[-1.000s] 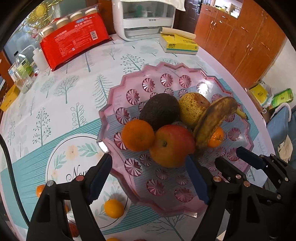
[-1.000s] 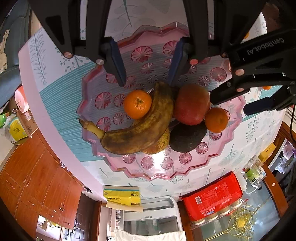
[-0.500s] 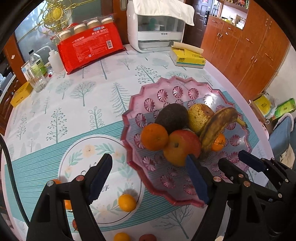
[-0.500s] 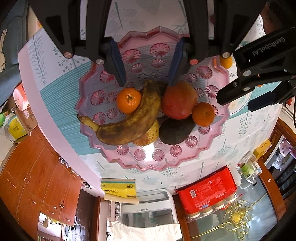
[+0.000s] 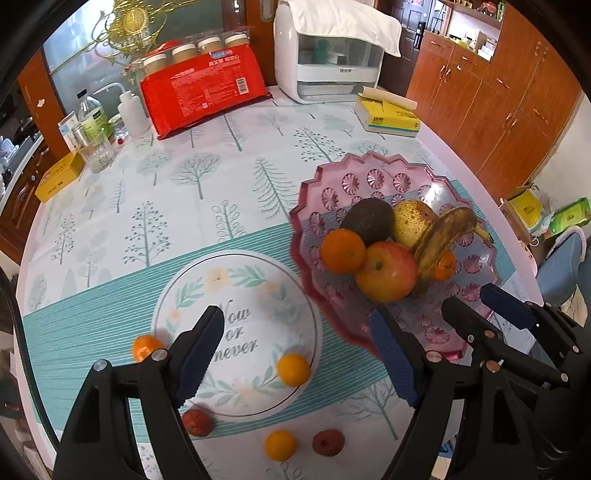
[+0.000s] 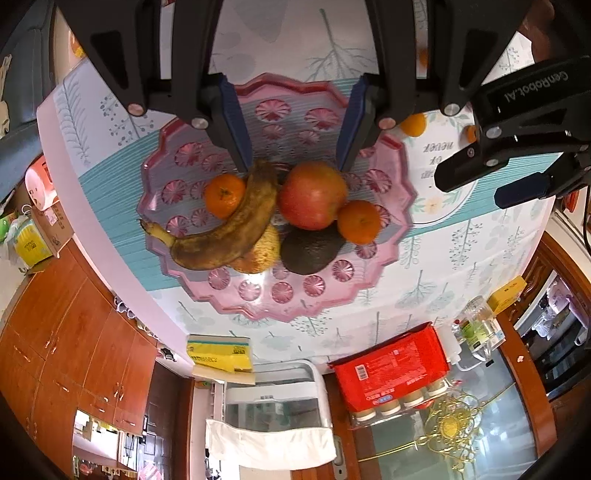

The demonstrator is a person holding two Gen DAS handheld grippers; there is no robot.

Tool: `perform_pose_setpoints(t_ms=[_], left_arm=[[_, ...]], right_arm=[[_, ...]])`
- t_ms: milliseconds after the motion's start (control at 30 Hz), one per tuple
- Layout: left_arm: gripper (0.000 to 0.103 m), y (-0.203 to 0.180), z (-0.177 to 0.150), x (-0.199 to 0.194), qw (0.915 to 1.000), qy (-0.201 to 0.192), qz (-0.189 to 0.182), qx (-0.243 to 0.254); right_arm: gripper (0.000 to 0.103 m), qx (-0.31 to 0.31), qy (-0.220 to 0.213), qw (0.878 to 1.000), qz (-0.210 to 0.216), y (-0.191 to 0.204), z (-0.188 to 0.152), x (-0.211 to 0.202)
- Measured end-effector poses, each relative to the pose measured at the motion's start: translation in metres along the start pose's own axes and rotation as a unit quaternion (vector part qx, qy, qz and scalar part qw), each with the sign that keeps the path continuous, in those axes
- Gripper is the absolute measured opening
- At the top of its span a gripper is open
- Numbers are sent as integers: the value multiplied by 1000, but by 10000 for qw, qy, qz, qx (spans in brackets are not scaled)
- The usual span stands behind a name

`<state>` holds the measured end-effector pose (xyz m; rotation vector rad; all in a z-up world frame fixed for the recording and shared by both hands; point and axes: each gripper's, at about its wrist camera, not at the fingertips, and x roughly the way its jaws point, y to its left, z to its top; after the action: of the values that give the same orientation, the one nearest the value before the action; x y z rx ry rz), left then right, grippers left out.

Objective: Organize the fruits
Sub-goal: 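Withdraw both tools from the bowl back toward the plate of mandarins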

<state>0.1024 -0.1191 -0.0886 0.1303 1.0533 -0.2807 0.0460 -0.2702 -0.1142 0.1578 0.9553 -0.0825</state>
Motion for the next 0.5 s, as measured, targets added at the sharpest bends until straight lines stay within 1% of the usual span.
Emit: perform_pose_setpoints(t_ms=[267, 500], left_arm=[[81, 28, -11, -19, 9996, -126, 202, -122], [81, 57, -19, -28, 9987, -185, 395, -270]], right_arm=[[48, -168, -170, 9996, 130, 28, -1, -16], [48, -376, -245, 9986, 278, 53, -1, -20]])
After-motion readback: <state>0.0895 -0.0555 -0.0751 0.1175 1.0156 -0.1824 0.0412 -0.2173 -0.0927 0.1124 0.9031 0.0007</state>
